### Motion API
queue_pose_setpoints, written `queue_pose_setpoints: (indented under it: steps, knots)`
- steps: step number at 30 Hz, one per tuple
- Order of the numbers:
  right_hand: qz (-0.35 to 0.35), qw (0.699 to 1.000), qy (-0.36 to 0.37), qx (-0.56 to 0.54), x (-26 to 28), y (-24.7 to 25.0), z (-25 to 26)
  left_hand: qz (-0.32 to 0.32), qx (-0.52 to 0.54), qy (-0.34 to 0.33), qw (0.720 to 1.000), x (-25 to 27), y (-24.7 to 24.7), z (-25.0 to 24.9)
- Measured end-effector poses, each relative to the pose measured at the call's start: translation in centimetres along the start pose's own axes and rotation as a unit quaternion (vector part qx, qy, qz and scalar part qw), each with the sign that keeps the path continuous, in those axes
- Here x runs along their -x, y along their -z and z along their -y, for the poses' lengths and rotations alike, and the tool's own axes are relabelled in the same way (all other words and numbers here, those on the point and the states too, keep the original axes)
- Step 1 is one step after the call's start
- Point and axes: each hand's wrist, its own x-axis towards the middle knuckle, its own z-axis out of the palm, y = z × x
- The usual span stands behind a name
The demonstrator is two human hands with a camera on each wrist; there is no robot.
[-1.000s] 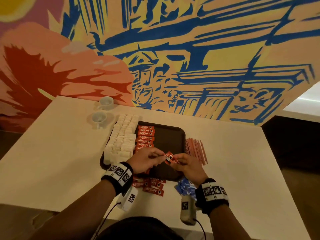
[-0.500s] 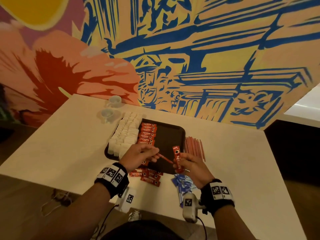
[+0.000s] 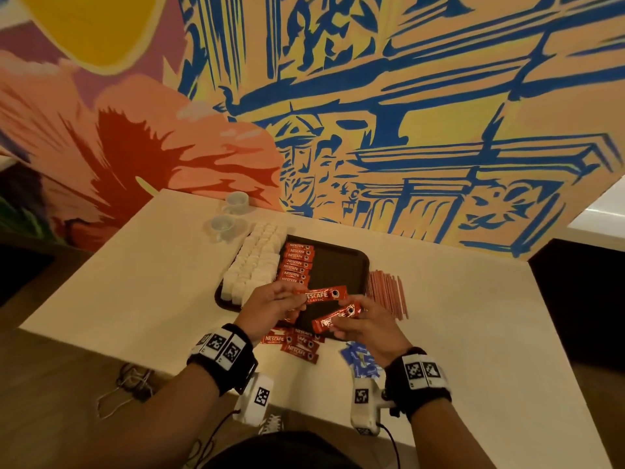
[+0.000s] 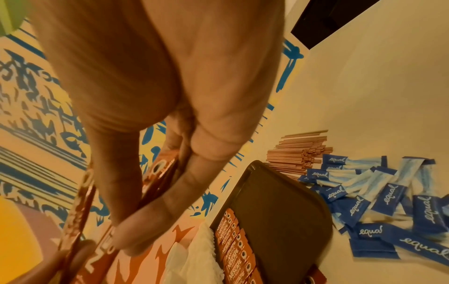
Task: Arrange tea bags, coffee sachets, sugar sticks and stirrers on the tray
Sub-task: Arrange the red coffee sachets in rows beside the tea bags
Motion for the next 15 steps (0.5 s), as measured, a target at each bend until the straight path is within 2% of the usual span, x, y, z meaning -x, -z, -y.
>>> queue_pose_setpoints:
  steps: [8,13,15]
  knots:
    - [0.013,1.0,-0.016,-0.016,-1.3,-0.9,0.4,0.042,-0.125,0.001,0.991,-1.3,-0.7,-0.3]
    - [-0.003,0.999,-0.019,0.042,-2.4,-1.3,0.5,0.07,-0.287,-0.032,0.955,-2.3,0.3,-0.2]
    - [0.001,0.998,-0.023,0.063,-3.1,-1.6,0.7,0.084,-0.318,-0.051,0.943,-2.7,0.5,-0.4]
